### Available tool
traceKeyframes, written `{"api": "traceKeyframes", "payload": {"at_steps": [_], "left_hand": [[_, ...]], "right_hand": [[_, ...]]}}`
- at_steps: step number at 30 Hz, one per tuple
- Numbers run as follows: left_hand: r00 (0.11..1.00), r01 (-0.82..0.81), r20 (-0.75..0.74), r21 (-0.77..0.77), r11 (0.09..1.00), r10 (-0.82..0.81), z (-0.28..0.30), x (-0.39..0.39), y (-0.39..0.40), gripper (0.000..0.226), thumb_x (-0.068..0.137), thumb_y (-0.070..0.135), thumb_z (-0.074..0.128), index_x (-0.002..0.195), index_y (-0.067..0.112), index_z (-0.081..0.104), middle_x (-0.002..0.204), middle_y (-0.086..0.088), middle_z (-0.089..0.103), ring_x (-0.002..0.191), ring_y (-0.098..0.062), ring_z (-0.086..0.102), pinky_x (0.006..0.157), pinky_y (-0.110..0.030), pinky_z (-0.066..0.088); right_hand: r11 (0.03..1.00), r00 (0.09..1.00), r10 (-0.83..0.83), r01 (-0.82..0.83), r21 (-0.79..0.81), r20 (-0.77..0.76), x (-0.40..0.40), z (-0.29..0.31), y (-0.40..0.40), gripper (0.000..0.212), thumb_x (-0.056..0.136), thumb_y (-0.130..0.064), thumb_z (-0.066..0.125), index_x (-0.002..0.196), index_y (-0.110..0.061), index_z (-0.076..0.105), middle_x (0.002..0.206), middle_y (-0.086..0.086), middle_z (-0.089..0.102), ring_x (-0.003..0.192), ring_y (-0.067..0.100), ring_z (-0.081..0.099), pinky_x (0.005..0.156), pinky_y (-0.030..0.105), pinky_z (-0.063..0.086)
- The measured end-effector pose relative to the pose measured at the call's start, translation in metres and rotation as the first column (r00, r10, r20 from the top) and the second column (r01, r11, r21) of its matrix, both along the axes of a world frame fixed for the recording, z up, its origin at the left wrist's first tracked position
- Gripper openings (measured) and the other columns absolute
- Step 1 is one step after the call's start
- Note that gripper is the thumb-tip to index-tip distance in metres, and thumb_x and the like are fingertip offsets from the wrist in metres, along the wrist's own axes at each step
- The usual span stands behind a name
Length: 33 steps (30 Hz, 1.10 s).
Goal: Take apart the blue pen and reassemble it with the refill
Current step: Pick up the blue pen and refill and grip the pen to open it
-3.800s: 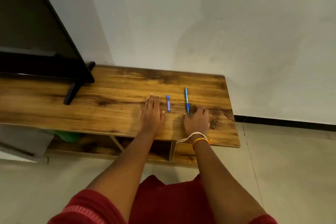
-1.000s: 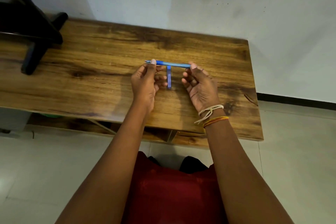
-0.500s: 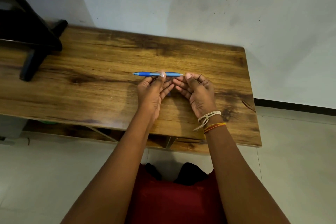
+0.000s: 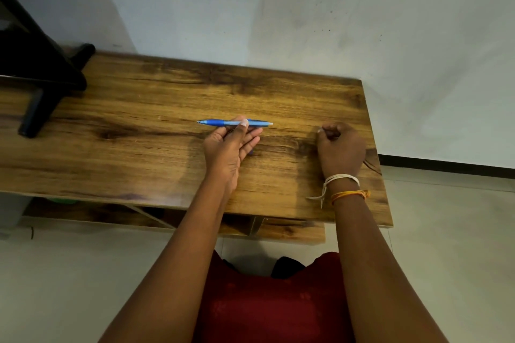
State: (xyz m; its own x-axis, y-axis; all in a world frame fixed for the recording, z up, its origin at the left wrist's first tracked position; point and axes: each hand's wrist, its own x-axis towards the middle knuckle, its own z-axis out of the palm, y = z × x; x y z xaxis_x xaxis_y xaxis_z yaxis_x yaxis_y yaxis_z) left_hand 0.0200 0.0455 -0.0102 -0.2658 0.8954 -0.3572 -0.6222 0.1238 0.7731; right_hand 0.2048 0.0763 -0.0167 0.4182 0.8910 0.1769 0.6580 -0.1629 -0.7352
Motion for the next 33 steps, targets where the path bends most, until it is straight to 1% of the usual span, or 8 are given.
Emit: {"api": "traceKeyframes", "payload": {"at_steps": [9,12,14,17,20,22,27,33], "left_hand": [[1.0,0.006,-0.01,-0.026,1.0,-0.006,0.002,0.002,-0.002,0.023,0.092,0.008,0.061,0.113,0.001,0.061,0.095,-0.014,0.073,0.089,-0.021,0.073,0.074,-0.026,0.059],[0.999,0.016,-0.029,-0.029,0.999,-0.017,0.002,0.003,-0.003,0.024,0.092,0.008,0.061,0.114,-0.001,0.06,0.099,-0.015,0.072,0.09,-0.022,0.073,0.076,-0.027,0.059],[0.999,0.023,-0.047,-0.027,0.999,-0.024,0.002,0.004,-0.004,0.026,0.092,0.009,0.06,0.116,-0.002,0.06,0.102,-0.016,0.071,0.091,-0.022,0.073,0.077,-0.028,0.059],[0.998,0.016,-0.061,-0.033,0.999,-0.019,0.002,0.006,-0.003,0.025,0.093,0.007,0.059,0.115,-0.003,0.059,0.107,-0.019,0.069,0.086,-0.019,0.074,0.073,-0.025,0.059],[0.997,0.019,-0.071,-0.043,0.999,-0.022,0.003,0.005,-0.003,0.025,0.094,0.007,0.057,0.117,-0.001,0.059,0.108,-0.019,0.069,0.086,-0.018,0.073,0.073,-0.025,0.058],[0.998,0.023,-0.057,-0.044,0.999,-0.025,0.003,0.004,-0.003,0.022,0.094,0.006,0.056,0.115,0.0,0.059,0.105,-0.018,0.07,0.083,-0.017,0.074,0.072,-0.024,0.059],[0.999,0.022,-0.035,-0.058,0.998,-0.024,0.005,0.004,-0.002,0.013,0.094,0.004,0.056,0.106,0.003,0.061,0.106,-0.02,0.069,0.08,-0.016,0.074,0.072,-0.024,0.059],[0.999,0.028,-0.027,-0.057,0.998,-0.029,0.005,0.005,-0.003,0.009,0.094,0.004,0.056,0.1,0.007,0.062,0.102,-0.017,0.07,0.078,-0.014,0.074,0.072,-0.023,0.059]], "right_hand": [[0.997,0.999,0.01,-0.014,-0.079,-0.046,0.002,0.002,0.0,0.018,0.086,-0.023,0.067,0.099,-0.013,0.072,0.093,0.005,0.073,0.088,0.02,0.068,0.075,0.025,0.048],[1.0,0.998,-0.005,0.006,0.014,-0.062,-0.008,0.004,-0.007,0.025,0.083,-0.022,0.068,0.106,-0.011,0.069,0.099,0.007,0.07,0.094,0.021,0.065,0.081,0.033,0.053],[0.99,0.99,0.066,-0.05,0.13,-0.124,-0.024,0.007,-0.012,0.022,0.082,-0.02,0.068,0.103,-0.012,0.069,0.087,0.003,0.068,0.08,0.016,0.064,0.075,0.033,0.055],[0.959,0.876,0.282,-0.263,0.103,-0.392,-0.051,0.007,-0.018,0.015,0.084,-0.016,0.069,0.098,-0.013,0.07,0.083,0.005,0.069,0.077,0.022,0.068,0.072,0.035,0.057],[0.934,0.712,0.329,-0.343,0.102,-0.621,-0.063,0.006,-0.019,0.009,0.086,-0.009,0.067,0.088,-0.018,0.07,0.085,0.005,0.071,0.076,0.016,0.07,0.065,0.027,0.057],[0.934,0.681,0.325,-0.34,0.111,-0.656,-0.063,0.005,-0.019,0.013,0.086,-0.006,0.066,0.084,-0.018,0.069,0.081,0.003,0.071,0.071,0.01,0.069,0.06,0.02,0.055],[0.928,0.564,0.306,-0.356,0.108,-0.767,-0.062,0.005,-0.015,0.017,0.09,0.002,0.058,0.081,-0.011,0.066,0.076,0.009,0.07,0.066,0.009,0.071,0.062,0.02,0.058],[0.925,0.52,0.28,-0.372,0.081,-0.807,-0.059,0.006,-0.016,0.016,0.094,0.001,0.05,0.086,-0.008,0.06,0.074,0.004,0.073,0.069,0.012,0.073,0.061,0.021,0.058]]}}
